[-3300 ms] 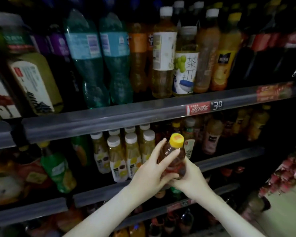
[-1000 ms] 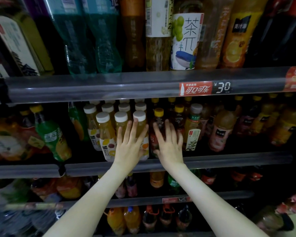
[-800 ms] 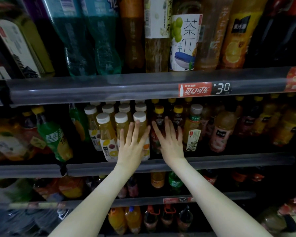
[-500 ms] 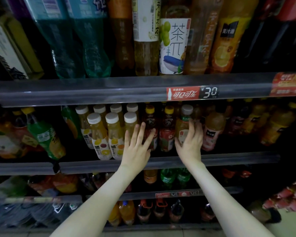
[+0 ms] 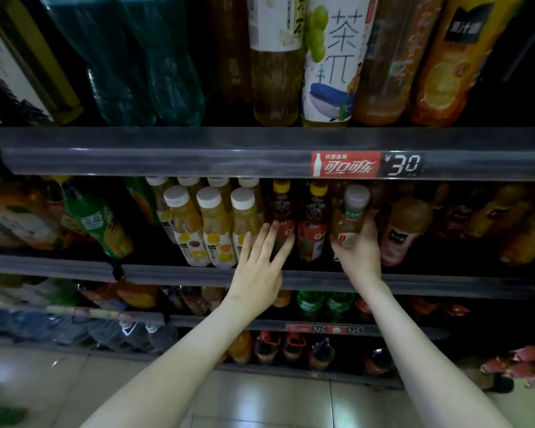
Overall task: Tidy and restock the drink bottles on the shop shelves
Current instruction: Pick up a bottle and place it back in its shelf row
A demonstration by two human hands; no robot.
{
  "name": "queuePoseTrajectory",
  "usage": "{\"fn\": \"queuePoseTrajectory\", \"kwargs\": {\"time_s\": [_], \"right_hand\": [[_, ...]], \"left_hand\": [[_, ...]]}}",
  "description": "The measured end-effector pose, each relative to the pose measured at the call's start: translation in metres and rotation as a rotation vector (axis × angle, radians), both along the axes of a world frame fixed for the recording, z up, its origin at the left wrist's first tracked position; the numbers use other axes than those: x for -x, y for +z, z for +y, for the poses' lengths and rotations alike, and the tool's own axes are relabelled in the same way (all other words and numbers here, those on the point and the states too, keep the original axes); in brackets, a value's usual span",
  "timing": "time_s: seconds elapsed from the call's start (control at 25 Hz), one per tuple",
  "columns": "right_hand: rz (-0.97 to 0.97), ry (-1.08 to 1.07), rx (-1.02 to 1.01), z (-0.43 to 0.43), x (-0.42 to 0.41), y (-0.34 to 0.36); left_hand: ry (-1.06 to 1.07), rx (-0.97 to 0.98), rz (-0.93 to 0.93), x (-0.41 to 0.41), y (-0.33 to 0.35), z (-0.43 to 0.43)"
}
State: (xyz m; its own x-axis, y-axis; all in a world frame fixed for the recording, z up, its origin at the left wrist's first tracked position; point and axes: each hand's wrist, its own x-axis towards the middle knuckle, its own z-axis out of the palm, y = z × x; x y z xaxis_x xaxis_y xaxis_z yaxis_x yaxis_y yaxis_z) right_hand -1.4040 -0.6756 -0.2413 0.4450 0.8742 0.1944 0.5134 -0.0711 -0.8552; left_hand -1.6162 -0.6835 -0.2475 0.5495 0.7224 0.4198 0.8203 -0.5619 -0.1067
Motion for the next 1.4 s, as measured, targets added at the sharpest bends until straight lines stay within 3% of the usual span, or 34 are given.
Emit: {"fn": "queuePoseTrajectory", "kwargs": {"time_s": [0.12, 0.24, 0.44, 0.52, 0.76, 0.96, 1.16, 1.4], "right_hand": [[0.07, -0.067, -0.03, -0.044, 0.008, 0.012], [0.095, -0.039, -0.026, -0.091, 0.041, 0.025], [0.155, 0.236, 0.147, -0.143, 0.172, 0.019], [0.178, 0.387, 0.244, -0.16, 0.24, 0.014], [0.143, 0.736, 0.422, -0.192, 0.454, 0.006], [0.265, 0.992, 0.568, -0.186, 0.609, 0.006], [0.339, 1.006, 0.701, -0.145, 0.743, -0.01], [0.432, 1.004, 0.674, -0.059, 0.965, -0.01]], "left_hand": [[-0.11, 0.076, -0.13, 0.011, -0.005, -0.016], [-0.165, 0.32, -0.353, 0.031, -0.012, -0.045], [-0.056, 0.887, -0.747, 0.116, -0.021, -0.112], [0.086, 0.995, -0.894, 0.176, -0.023, -0.141], [0.434, 1.088, -1.071, 0.403, -0.026, -0.226], [0.437, 1.218, -1.373, 0.558, -0.008, -0.255], [0.417, 1.361, -1.376, 0.696, -0.019, -0.22], [0.479, 1.176, -1.517, 0.901, -0.022, -0.15]]}}
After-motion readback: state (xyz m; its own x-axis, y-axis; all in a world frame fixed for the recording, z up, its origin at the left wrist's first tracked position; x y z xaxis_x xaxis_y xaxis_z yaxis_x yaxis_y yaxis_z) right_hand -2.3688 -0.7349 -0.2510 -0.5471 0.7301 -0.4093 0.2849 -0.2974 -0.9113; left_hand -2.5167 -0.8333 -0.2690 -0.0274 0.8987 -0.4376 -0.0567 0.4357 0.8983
